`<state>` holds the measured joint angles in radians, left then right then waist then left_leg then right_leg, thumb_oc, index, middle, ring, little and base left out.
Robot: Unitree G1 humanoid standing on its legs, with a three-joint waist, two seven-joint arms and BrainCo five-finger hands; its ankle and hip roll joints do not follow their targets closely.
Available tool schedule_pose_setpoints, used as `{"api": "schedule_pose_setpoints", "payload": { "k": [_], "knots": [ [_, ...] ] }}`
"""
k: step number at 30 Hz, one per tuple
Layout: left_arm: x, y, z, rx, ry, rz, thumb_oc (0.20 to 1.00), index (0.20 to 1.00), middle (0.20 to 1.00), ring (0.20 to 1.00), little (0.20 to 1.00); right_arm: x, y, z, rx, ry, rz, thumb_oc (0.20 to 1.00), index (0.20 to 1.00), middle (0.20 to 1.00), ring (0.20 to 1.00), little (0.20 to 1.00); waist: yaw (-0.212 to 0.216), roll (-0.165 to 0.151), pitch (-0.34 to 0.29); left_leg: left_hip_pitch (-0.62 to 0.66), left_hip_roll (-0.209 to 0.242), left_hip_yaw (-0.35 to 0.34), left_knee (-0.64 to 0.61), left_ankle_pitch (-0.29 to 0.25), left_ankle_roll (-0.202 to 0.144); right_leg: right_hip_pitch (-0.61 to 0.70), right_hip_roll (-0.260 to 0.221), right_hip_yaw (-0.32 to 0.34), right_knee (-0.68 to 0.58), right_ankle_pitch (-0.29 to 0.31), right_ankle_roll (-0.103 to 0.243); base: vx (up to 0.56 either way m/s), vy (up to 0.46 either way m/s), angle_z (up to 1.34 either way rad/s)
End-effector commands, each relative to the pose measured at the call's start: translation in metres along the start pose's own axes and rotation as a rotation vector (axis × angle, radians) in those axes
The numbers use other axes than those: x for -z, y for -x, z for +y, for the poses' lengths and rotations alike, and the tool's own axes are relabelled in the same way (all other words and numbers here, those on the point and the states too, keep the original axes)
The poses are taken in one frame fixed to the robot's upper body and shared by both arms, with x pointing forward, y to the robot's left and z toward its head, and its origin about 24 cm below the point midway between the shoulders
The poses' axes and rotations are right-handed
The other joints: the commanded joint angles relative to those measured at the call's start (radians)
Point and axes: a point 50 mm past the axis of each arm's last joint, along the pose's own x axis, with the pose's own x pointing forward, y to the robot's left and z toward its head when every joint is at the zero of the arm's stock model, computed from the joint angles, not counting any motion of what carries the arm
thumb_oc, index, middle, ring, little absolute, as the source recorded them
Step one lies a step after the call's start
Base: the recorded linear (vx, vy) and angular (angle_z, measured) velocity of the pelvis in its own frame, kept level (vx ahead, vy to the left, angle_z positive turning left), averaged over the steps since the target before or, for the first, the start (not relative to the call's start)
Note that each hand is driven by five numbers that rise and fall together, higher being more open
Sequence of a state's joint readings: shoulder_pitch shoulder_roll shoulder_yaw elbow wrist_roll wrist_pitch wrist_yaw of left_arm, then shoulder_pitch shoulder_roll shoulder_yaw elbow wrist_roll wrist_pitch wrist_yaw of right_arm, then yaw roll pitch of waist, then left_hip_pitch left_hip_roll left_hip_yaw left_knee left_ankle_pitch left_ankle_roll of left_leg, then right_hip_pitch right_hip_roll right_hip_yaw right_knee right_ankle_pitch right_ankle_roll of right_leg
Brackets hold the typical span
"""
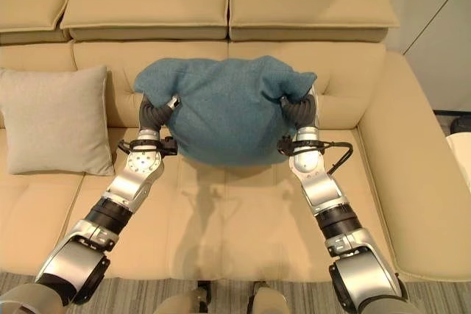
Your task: Pick up all the scattered cushions and arrange them neatly on the sofa.
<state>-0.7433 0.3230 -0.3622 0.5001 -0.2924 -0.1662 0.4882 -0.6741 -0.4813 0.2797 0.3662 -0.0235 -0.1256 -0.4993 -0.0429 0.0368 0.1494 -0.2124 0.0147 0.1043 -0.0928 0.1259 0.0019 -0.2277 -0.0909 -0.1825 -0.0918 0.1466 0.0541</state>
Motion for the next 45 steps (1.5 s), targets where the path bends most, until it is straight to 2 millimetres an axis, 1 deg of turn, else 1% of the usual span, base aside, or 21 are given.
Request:
{"api": "schedule_pose_setpoints", "payload": {
  "k": [1,4,8,11,12,13,14,15,18,21,23,24,27,29,32,38,41,42,43,44,45],
  "knots": [
    [-0.063,-0.01,-0.03,0.097,0.081,-0.288,0.2,0.2,0.2,0.2,0.2,-0.059,-0.019,0.002,0.032,-0.069,-0.26,0.2,0.2,0.2,0.2,0.2,-0.001,-0.032,-0.023,0.028,0.006,0.021,0.006,-0.102,-0.061,0.041,-0.034,0.026,0.034,-0.097,0.1,-0.07,-0.006,0.04],
    [-0.084,-0.032,-0.031,0.077,0.034,-0.331,0.2,0.2,0.2,0.2,0.2,-0.079,-0.048,-0.006,0.062,-0.02,-0.309,0.2,0.2,0.2,0.2,0.2,-0.004,-0.026,0.001,-0.045,0.01,0.017,0.006,-0.07,-0.075,-0.038,-0.039,0.026,0.051,-0.081,0.101,-0.08,-0.025,-0.06],
    [-0.084,-0.033,-0.033,0.087,0.037,-0.325,0.2,0.2,0.2,0.2,0.2,-0.08,-0.055,-0.01,0.069,0.01,-0.307,0.2,0.2,0.2,0.2,0.2,-0.006,-0.019,0.008,-0.096,0.011,0.01,0.006,-0.053,-0.085,-0.091,-0.042,0.025,0.062,-0.075,0.098,-0.03,-0.027,-0.01],
    [-0.074,-0.033,-0.034,0.088,0.04,-0.281,0.2,0.2,0.2,0.2,0.2,-0.072,-0.059,-0.011,0.061,0.046,-0.272,0.2,0.2,0.2,0.2,0.2,-0.001,-0.019,0.023,-0.131,0.011,0.009,0.006,-0.04,-0.094,-0.125,-0.043,0.02,0.065,-0.069,0.098,-0.03,-0.048,0.1],
    [-0.07,-0.033,-0.034,0.091,0.027,-0.265,0.583,0.583,0.583,0.583,0.583,-0.069,-0.059,-0.008,0.051,0.053,-0.258,0.2,0.2,0.2,0.2,0.2,-0.001,-0.018,0.025,-0.141,0.013,0.005,0.006,-0.041,-0.098,-0.133,-0.041,0.02,0.062,-0.069,0.099,-0.05,-0.058,0.1],
    [-0.063,-0.036,-0.031,0.08,-0.005,-0.235,1.0,1.0,1.0,1.0,1.0,-0.062,-0.06,-0.005,0.045,0.086,-0.23,0.592,0.592,0.592,0.592,0.592,0.0,-0.021,0.029,-0.16,0.013,0.004,0.006,-0.03,-0.101,-0.147,-0.039,0.019,0.055,-0.059,0.099,-0.04,-0.048,0.03],
    [-0.061,-0.042,-0.026,0.071,-0.039,-0.214,1.0,1.0,1.0,1.0,1.0,-0.058,-0.065,-0.006,0.038,0.136,-0.213,1.0,1.0,1.0,1.0,1.0,0.001,-0.022,0.03,-0.163,0.014,0.004,0.006,-0.032,-0.104,-0.149,-0.037,0.02,0.05,-0.058,0.101,-0.04,-0.049,0.0],
    [-0.064,-0.051,-0.017,0.056,-0.082,-0.209,1.0,1.0,1.0,1.0,1.0,-0.053,-0.072,-0.013,0.027,0.224,-0.192,1.0,1.0,1.0,1.0,1.0,0.002,-0.023,0.03,-0.168,0.016,0.004,0.006,-0.028,-0.107,-0.151,-0.035,0.018,0.046,-0.055,0.101,0.0,0.0,0.0],
    [-0.066,-0.059,0.0,0.031,-0.129,-0.205,1.0,1.0,1.0,1.0,1.0,-0.051,-0.081,-0.025,0.029,0.302,-0.176,1.0,1.0,1.0,1.0,1.0,0.004,-0.024,0.033,-0.167,0.016,0.004,0.006,-0.026,-0.108,-0.149,-0.034,0.017,0.043,-0.053,0.102,-0.01,-0.012,-0.04],
    [-0.063,-0.068,0.032,-0.023,-0.228,-0.177,1.0,1.0,1.0,1.0,1.0,-0.038,-0.087,-0.048,0.045,0.396,-0.104,1.0,1.0,1.0,1.0,1.0,0.007,-0.025,0.037,-0.155,0.017,0.004,0.006,-0.027,-0.11,-0.136,-0.034,0.016,0.039,-0.052,0.102,0.0,0.0,0.0],
    [-0.056,-0.07,0.056,-0.054,-0.265,-0.127,1.0,1.0,1.0,1.0,1.0,-0.026,-0.088,-0.065,0.049,0.45,-0.044,1.0,1.0,1.0,1.0,1.0,0.007,-0.025,0.034,-0.145,0.017,0.002,0.006,-0.029,-0.11,-0.124,-0.033,0.012,0.036,-0.051,0.104,0.02,-0.002,0.01],
    [-0.046,-0.069,0.091,-0.087,-0.318,-0.069,1.0,1.0,1.0,1.0,1.0,-0.003,-0.083,-0.088,0.054,0.49,0.064,1.0,1.0,1.0,1.0,1.0,0.007,-0.025,0.023,-0.128,0.015,0.005,0.006,-0.035,-0.109,-0.107,-0.033,0.013,0.031,-0.051,0.105,0.04,0.004,0.03],
    [-0.043,-0.067,0.105,-0.12,-0.336,-0.05,1.0,1.0,1.0,1.0,1.0,0.006,-0.079,-0.099,0.07,0.497,0.102,1.0,1.0,1.0,1.0,1.0,0.006,-0.027,0.015,-0.12,0.015,0.007,0.006,-0.039,-0.108,-0.097,-0.033,0.011,0.026,-0.049,0.106,0.02,0.004,0.04],
    [-0.03,-0.057,0.119,-0.142,-0.319,-0.027,1.0,1.0,1.0,1.0,1.0,0.024,-0.066,-0.115,0.083,0.505,0.161,1.0,1.0,1.0,1.0,1.0,0.006,-0.029,0.007,-0.107,0.015,0.007,0.006,-0.043,-0.107,-0.078,-0.032,0.008,0.019,-0.052,0.105,0.03,-0.004,0.09],
    [-0.017,-0.038,0.123,-0.119,-0.295,-0.035,1.0,1.0,1.0,1.0,1.0,0.043,-0.043,-0.123,0.062,0.511,0.189,1.0,1.0,1.0,1.0,1.0,0.004,-0.035,-0.002,-0.09,0.018,0.008,0.006,-0.046,-0.106,-0.058,-0.033,0.005,0.014,-0.055,0.105,0.04,-0.006,0.07],
    [0.049,0.049,0.12,-0.037,-0.216,0.108,1.0,1.0,1.0,1.0,1.0,0.103,0.059,-0.112,-0.064,0.463,0.349,1.0,1.0,1.0,1.0,1.0,0.005,-0.049,-0.025,-0.023,0.02,0.007,0.006,-0.069,-0.096,0.02,-0.032,-0.009,0.006,-0.077,0.102,0.06,-0.021,0.02],
    [0.074,0.086,0.128,-0.014,-0.255,0.215,1.0,1.0,1.0,1.0,1.0,0.122,0.103,-0.107,-0.115,0.441,0.449,1.0,1.0,1.0,1.0,1.0,0.01,-0.053,-0.033,0.016,0.022,0.007,0.006,-0.078,-0.094,0.063,-0.029,-0.015,0.005,-0.091,0.1,0.03,-0.017,0.01],
    [0.074,0.088,0.128,-0.013,-0.256,0.218,1.0,1.0,1.0,1.0,1.0,0.122,0.104,-0.107,-0.118,0.442,0.452,1.0,1.0,1.0,1.0,1.0,0.01,-0.054,-0.034,0.019,0.022,0.007,0.006,-0.079,-0.094,0.067,-0.029,-0.015,0.005,-0.092,0.1,0.01,-0.031,0.02],
    [0.096,0.118,0.134,-0.011,-0.278,0.331,1.0,1.0,1.0,1.0,1.0,0.132,0.132,-0.099,-0.163,0.422,0.513,1.0,1.0,1.0,1.0,1.0,0.012,-0.056,-0.036,0.044,0.025,0.007,0.006,-0.083,-0.091,0.095,-0.028,-0.017,0.005,-0.098,0.1,0.0,0.0,0.0],
    [0.104,0.132,0.136,-0.007,-0.281,0.378,1.0,1.0,1.0,1.0,1.0,0.135,0.142,-0.095,-0.186,0.422,0.534,1.0,1.0,1.0,1.0,1.0,0.014,-0.057,-0.038,0.057,0.025,0.006,0.006,-0.086,-0.089,0.107,-0.026,-0.017,0.005,-0.102,0.099,-0.01,-0.049,0.02],
    [0.123,0.161,0.138,-0.011,-0.277,0.495,1.0,1.0,1.0,1.0,1.0,0.143,0.167,-0.086,-0.231,0.403,0.598,1.0,1.0,1.0,1.0,1.0,0.017,-0.057,-0.042,0.081,0.028,0.007,0.006,-0.089,-0.087,0.132,-0.022,-0.019,0.005,-0.108,0.097,-0.06,-0.071,0.01]
  ]
}}
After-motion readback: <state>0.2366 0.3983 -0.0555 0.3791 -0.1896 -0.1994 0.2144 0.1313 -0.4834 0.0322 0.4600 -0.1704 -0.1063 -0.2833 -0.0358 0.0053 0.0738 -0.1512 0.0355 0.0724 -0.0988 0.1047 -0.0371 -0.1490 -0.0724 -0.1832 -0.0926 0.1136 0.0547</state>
